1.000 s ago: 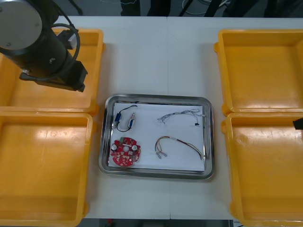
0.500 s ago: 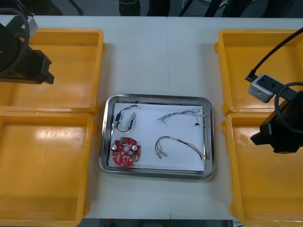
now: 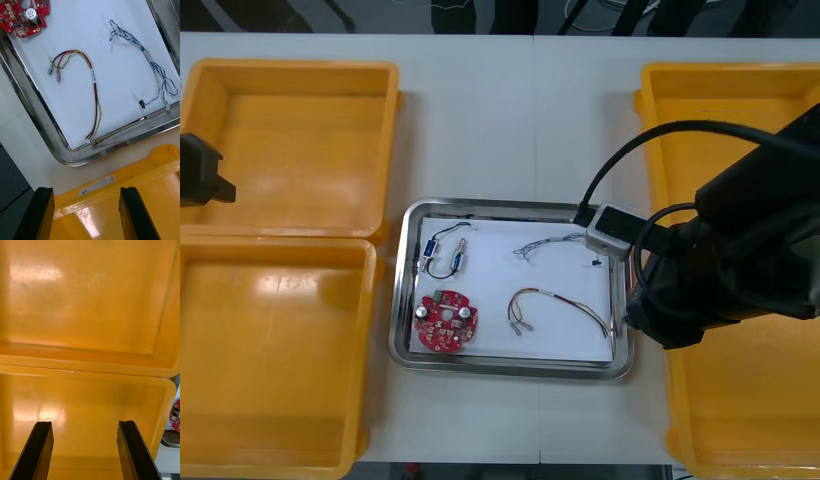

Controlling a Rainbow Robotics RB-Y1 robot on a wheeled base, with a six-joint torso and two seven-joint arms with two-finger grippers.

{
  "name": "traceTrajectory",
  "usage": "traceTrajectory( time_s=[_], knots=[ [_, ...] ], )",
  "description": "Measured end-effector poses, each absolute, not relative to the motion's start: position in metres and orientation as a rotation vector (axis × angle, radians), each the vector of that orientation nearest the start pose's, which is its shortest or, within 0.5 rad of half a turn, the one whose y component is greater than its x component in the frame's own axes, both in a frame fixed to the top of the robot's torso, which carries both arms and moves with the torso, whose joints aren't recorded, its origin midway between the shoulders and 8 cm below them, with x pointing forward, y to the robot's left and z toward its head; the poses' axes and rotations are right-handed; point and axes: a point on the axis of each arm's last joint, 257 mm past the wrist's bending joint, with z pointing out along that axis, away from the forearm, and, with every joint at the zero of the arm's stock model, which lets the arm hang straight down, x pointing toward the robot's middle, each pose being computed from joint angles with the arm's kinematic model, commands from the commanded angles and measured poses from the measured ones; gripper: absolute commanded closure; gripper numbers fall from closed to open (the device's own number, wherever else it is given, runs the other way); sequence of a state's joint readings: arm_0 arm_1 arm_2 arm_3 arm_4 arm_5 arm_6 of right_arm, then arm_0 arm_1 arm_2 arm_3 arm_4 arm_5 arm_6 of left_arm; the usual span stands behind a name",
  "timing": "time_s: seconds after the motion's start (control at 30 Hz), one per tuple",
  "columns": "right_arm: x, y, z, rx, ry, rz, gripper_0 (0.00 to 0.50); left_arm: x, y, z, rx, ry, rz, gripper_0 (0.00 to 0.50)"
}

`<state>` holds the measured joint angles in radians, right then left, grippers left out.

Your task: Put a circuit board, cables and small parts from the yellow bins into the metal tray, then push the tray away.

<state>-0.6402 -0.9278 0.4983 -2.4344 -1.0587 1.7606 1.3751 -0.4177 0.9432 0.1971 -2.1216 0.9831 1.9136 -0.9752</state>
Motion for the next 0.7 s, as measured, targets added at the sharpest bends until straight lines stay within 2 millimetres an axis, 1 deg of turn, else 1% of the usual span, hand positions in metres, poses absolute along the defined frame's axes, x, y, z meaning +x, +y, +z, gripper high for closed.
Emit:
traceTrajectory(
  time_s=[0.1,0.23,0.43,0.53,0.7],
  knots=[
    [0.330,-0.131,-0.177,-1.455,2.325,-0.071,0.000,0.410,0.357,-0.089,-0.197,2.587,-0.044,0.000],
    [0.321,-0.106,-0.195,-1.535,2.300,-0.028,0.000,0.403,0.368,-0.091,-0.234,2.579,-0.038,0.000],
    [0.312,-0.078,-0.220,-1.642,2.259,0.023,0.000,0.393,0.377,-0.102,-0.250,2.594,-0.009,0.000],
    [0.313,-0.066,-0.229,-1.657,2.241,0.018,0.000,0.389,0.378,-0.110,-0.218,2.607,0.011,0.000],
    [0.312,-0.045,-0.239,-1.670,2.212,0.010,0.000,0.379,0.374,-0.122,-0.097,2.634,0.034,0.000]
  ],
)
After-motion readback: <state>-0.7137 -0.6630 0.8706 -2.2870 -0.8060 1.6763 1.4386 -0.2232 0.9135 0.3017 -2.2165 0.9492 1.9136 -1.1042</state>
